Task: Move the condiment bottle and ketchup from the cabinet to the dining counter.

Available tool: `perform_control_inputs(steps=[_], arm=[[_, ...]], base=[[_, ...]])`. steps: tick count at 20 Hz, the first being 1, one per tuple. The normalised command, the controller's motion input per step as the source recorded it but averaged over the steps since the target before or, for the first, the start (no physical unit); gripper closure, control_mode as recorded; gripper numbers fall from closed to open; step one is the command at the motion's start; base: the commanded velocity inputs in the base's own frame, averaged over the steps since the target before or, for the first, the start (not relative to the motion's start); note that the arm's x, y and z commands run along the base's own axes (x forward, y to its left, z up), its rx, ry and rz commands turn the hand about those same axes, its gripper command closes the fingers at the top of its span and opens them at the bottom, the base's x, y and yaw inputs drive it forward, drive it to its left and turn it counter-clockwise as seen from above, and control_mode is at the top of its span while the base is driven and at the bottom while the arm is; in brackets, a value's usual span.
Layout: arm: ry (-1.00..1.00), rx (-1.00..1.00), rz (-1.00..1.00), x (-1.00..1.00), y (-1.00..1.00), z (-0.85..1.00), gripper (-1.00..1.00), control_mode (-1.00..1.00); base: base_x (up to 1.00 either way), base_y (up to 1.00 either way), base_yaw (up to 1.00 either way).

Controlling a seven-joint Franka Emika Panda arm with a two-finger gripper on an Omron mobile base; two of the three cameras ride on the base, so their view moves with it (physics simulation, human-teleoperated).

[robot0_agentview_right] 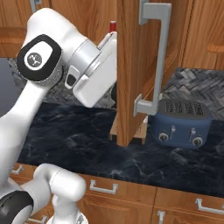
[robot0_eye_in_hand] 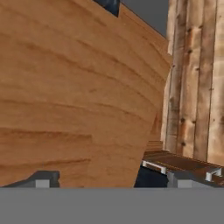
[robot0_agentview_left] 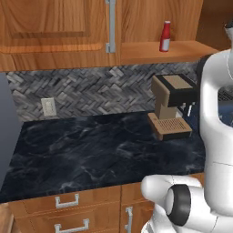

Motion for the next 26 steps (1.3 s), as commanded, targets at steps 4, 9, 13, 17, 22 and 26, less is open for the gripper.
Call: perform_control_inputs(steps=[4, 9, 13, 17, 22, 26], arm=[[-0.22, 0.02, 0.27, 0.09, 0.16, -0.04, -1.00, -1.00], [-0.06, -0.04, 0.31, 0.15, 0.72, -0.08, -1.00, -1.00], [0.07, -0.03, 0.46, 0.01, 0.67, 0.00, -1.00, -1.00], [0.16, -0.03, 0.66, -0.12, 0.54, 0.07, -1.00, -1.00], [0.14, -0.09, 0.75, -0.18, 0.45, 0.08, -1.00, -1.00], [0.17, -0.16, 0.75, -0.20, 0.43, 0.06, -1.00, -1.00]], base=[[0.00, 0.00, 0.00], [0.00, 0.00, 0.00], [0.00, 0.00, 0.00], [0.00, 0.00, 0.00], [0.00, 0.00, 0.00], [0.00, 0.00, 0.00]])
